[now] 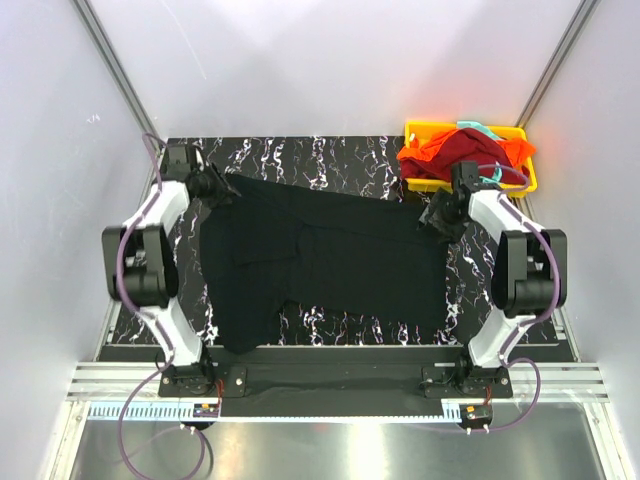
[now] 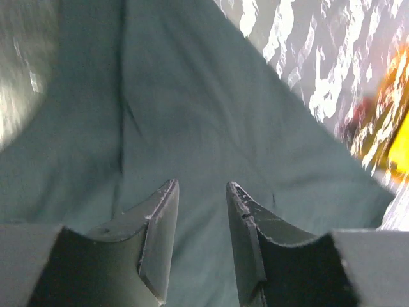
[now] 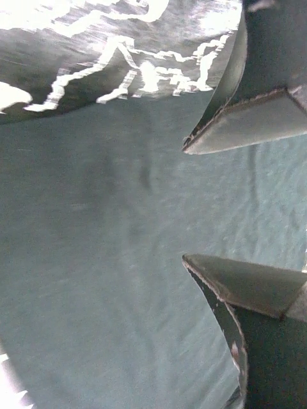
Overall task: Fold and stack the t-shirts
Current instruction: Fold the tshirt
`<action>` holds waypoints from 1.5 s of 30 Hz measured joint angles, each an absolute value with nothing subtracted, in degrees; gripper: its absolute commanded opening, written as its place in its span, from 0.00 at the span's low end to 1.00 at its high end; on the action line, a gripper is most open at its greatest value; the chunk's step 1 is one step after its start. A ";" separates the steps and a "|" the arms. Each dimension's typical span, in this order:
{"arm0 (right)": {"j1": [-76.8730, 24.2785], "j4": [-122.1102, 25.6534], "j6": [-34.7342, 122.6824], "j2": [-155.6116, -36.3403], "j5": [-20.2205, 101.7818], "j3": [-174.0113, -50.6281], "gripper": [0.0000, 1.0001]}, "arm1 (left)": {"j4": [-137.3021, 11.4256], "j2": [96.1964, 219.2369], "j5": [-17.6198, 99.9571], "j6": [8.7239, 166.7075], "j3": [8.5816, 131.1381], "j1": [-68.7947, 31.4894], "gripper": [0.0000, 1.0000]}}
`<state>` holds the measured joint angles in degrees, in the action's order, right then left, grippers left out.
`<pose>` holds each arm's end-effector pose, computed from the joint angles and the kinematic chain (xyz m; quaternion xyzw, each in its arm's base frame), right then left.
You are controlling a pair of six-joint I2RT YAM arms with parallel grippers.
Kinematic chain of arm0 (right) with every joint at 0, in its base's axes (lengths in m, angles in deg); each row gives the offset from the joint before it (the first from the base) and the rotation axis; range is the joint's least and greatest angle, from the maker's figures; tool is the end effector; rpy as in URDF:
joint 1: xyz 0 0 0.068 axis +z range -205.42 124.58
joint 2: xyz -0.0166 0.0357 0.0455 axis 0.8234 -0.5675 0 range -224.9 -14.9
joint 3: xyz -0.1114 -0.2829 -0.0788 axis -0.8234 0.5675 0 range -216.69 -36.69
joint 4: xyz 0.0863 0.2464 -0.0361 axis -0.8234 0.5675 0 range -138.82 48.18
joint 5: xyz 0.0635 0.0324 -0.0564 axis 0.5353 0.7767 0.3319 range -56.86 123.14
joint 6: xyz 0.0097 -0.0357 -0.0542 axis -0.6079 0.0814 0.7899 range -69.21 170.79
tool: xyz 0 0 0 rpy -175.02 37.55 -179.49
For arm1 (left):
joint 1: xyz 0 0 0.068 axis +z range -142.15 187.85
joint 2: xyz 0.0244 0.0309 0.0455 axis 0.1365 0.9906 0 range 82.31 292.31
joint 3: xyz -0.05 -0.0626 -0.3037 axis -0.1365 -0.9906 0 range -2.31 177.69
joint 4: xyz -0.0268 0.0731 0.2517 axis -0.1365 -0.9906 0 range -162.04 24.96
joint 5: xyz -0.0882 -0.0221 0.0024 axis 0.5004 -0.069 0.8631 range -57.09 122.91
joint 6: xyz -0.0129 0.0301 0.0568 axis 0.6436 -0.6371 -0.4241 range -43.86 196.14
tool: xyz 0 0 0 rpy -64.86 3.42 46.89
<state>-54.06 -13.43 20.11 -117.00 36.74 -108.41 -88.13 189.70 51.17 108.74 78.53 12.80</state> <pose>0.3791 0.0122 0.2253 0.2409 0.9471 0.0874 0.1931 0.4389 0.0218 0.2554 -0.2465 0.8950 -0.2260 0.2951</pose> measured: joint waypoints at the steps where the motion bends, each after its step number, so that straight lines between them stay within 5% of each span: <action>1: -53.93 -13.08 20.31 -116.08 37.46 -107.40 0.73 | -88.37 186.56 50.29 108.43 75.93 12.08 0.41; 16: -38.06 -12.27 20.55 -121.92 38.68 -106.51 0.78 | -98.14 148.00 41.16 104.32 47.78 8.01 0.50; 25: -38.85 -11.46 24.20 -121.00 33.68 -106.18 0.91 | -101.93 145.90 42.16 105.83 42.92 12.64 0.60; 32: -43.02 -6.67 26.10 -112.21 32.76 -100.61 0.93 | -106.21 146.21 43.65 113.02 36.21 18.44 0.44; 45: -43.96 -5.12 27.04 -106.51 41.65 -99.78 0.96 | -112.15 137.29 38.89 123.71 28.43 11.77 0.48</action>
